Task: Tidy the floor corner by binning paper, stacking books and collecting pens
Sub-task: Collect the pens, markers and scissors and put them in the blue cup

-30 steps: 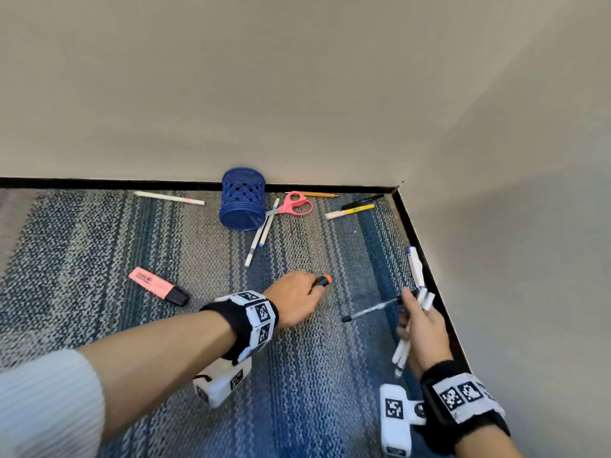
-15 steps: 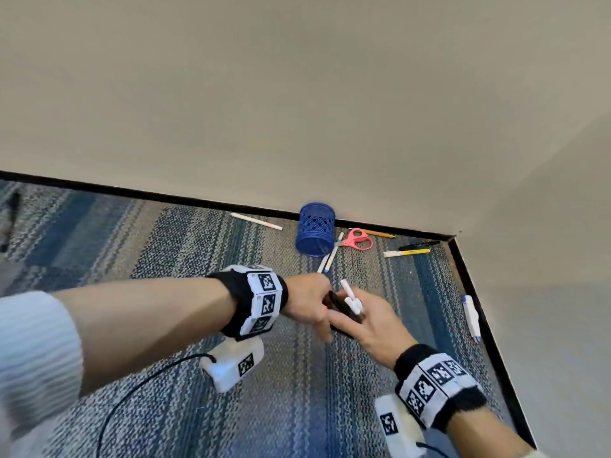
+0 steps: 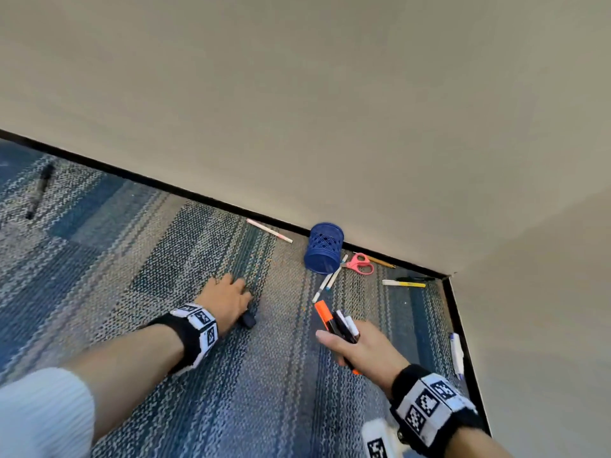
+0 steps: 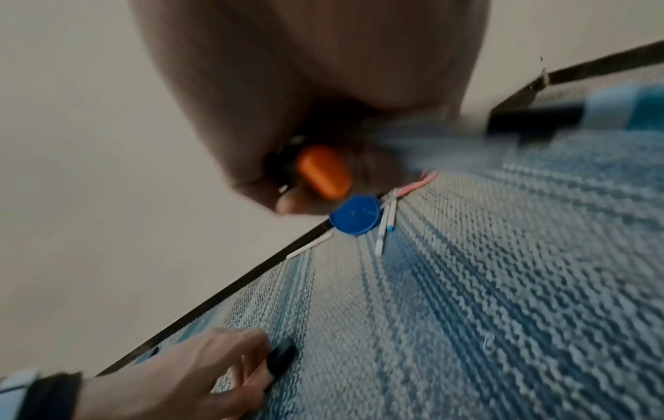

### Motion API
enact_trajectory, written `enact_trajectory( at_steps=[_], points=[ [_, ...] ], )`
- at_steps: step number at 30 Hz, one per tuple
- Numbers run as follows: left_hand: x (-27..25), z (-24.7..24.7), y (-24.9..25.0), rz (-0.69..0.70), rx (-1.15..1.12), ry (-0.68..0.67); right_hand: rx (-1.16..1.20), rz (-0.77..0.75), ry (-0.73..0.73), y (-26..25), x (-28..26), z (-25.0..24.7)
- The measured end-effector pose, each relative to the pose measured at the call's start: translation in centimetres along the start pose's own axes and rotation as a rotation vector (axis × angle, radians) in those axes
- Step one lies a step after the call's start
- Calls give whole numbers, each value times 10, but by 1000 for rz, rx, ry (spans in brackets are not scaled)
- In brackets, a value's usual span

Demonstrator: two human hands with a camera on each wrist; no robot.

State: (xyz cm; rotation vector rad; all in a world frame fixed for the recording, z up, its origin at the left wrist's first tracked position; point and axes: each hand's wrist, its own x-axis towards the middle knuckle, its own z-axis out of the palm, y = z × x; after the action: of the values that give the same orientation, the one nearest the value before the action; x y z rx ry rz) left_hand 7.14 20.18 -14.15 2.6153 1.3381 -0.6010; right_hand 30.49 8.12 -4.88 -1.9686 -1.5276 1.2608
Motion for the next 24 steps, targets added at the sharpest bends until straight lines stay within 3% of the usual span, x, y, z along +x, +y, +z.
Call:
enact_trajectory(
  at_steps=[3,5,7,10,12,16,19,24],
  points=[
    [-13,7,11,-14,51,-37,13,61,180,17,2,6],
    [-24,2,9,0,-63,-73,43,92,262,19,4,10],
    [-34,-8,6,-21,-375,-41,184,112,266,18,12,16],
    [-48,-25,4,-36,-918,-9,513,119,153,1,27,37],
    [-56,-37,5,-93,-1216,33,560,67,158,-13,38,52],
    [-79,-55,6,-279,-1479,161,634,64,177,-48,57,85],
    [-113,-68,-4,-323,-1460,286,769,108,116,-77,56,99],
    [-159,-94,-31,-258,-981,374,934,-12,-218,-125,56,112]
  ],
)
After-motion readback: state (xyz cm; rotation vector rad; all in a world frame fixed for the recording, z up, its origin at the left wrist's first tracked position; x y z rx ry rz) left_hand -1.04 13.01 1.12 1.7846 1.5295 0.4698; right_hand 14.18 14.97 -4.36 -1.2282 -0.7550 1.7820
